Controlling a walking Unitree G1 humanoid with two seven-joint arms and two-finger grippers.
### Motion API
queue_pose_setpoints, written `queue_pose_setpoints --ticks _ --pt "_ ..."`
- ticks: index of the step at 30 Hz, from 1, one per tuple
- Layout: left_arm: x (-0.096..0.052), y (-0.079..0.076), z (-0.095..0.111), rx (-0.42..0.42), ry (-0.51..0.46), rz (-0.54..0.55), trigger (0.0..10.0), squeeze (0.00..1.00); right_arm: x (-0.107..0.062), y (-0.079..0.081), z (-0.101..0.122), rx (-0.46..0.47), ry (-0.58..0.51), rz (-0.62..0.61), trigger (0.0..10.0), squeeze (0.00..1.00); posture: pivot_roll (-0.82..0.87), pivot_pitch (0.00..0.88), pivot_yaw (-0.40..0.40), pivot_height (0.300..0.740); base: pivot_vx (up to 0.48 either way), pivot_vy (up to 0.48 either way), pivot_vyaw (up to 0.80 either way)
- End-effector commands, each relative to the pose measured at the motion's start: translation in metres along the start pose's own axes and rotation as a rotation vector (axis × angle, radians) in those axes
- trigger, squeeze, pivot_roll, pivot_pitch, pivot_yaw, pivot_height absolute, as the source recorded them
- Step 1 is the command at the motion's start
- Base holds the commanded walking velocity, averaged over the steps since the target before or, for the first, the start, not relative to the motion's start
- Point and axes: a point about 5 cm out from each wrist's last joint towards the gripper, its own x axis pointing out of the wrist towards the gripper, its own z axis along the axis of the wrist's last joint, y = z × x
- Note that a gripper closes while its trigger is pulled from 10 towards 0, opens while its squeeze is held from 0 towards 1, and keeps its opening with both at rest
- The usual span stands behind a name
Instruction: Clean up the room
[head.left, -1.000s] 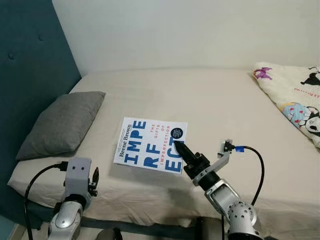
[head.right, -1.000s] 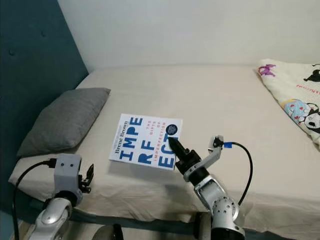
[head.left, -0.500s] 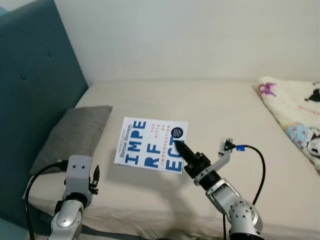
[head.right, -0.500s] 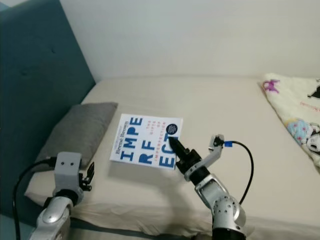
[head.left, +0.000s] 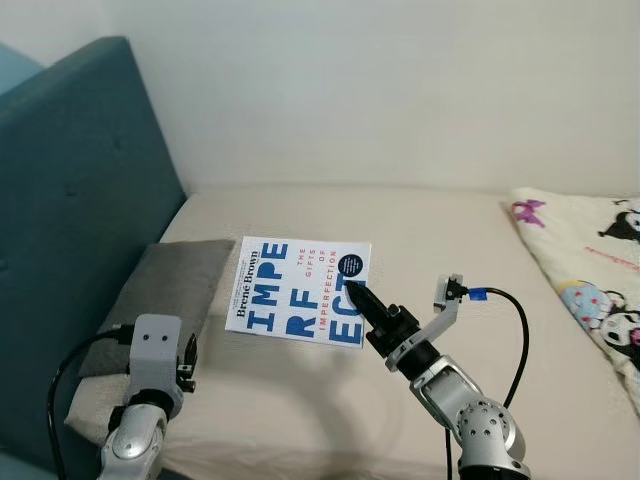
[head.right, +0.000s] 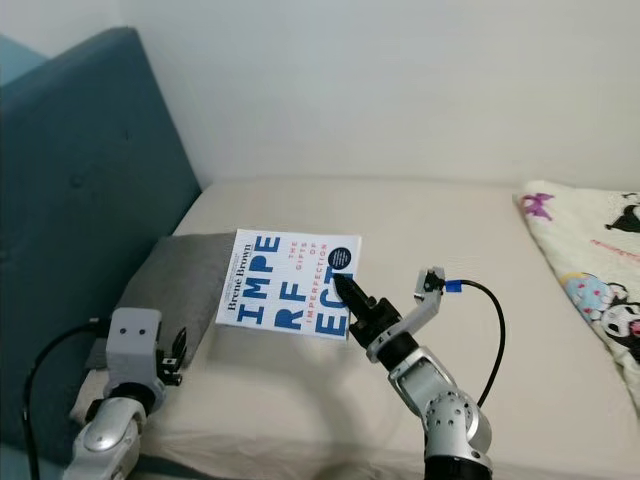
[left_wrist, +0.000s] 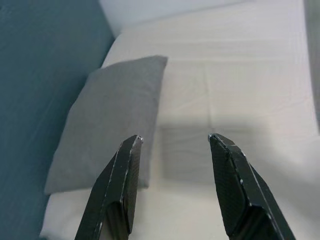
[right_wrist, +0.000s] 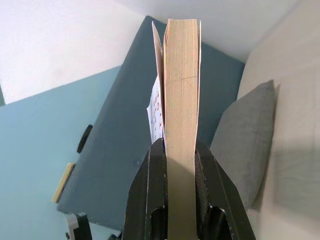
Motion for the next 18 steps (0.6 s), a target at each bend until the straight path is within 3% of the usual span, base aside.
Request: queue_pose_setpoints --ticks 1,4,11,18 --pt "-0.005 0.002 -0.005 0.003 0.014 0.008 10.0 0.00 0.000 0.005 -0.002 -0.030 0.005 0.032 10.0 0.00 0.04 0.115 0.019 0.710 0.000 0.000 0.00" --pt "-0.006 0.001 -0.006 -0.001 0.013 0.007 10.0 0.00 0.000 0.005 -0.003 -0.076 0.010 0.024 10.0 0.00 0.04 0.115 0.019 0.710 0.000 0.000 0.00" --pt "-0.007 0.001 -0.007 -0.004 0.013 0.017 10.0 0.00 -0.001 -0.008 -0.008 -0.347 0.039 -0.115 10.0 0.00 0.04 0.112 0.019 0.710 0.000 0.000 0.00" --pt "-0.008 0.000 -0.009 -0.002 0.014 0.019 10.0 0.00 -0.005 -0.021 -0.010 -0.500 0.055 -0.215 10.0 0.00 0.04 0.111 0.018 0.710 0.000 0.000 0.00"
